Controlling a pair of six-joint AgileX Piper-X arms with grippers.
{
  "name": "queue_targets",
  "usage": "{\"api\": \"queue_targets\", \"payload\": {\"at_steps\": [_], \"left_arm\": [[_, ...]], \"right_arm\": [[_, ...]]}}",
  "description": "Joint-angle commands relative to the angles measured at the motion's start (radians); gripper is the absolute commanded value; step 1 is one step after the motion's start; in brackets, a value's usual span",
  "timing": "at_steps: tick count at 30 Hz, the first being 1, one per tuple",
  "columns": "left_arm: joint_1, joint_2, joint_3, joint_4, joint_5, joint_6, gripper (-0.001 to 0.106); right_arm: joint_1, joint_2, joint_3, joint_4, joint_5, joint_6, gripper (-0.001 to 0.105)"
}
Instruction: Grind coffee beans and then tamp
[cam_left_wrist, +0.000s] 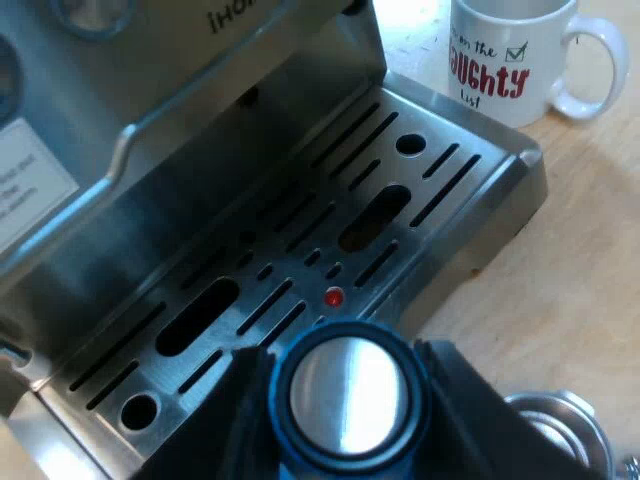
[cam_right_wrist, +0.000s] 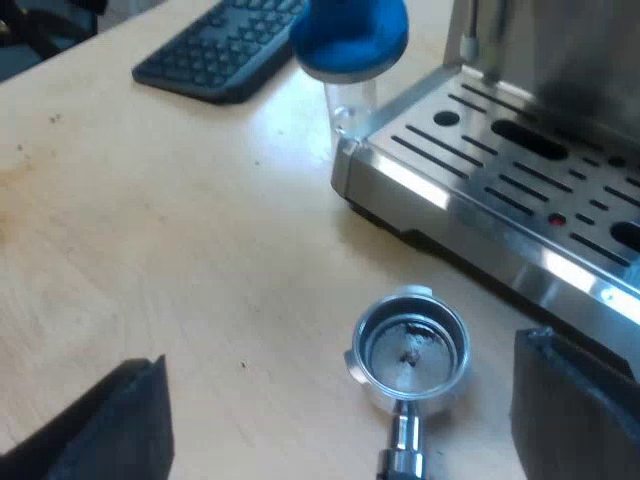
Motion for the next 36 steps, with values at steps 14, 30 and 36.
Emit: {"api": "queue_targets", "payload": {"at_steps": [14,30,36], "left_arm": [[0.002,-0.027,0.077,0.084,0.003,-0.011,0.012],[0.112,-0.023,0.29,-0.152,0.066,-0.044,0.012],[0.171,0.031,0.34,-0.247,0.137,-0.022,0.012]], "right_arm": [[0.0,0.166,-0.002,-0.179,-0.049,-0.07,0.071],[0.0,0.317,-0.002,-0.244,-0.049,-0.055,0.071],[0.0,0.346,-0.002,-0.244,-0.049,-0.055,0.071]]}}
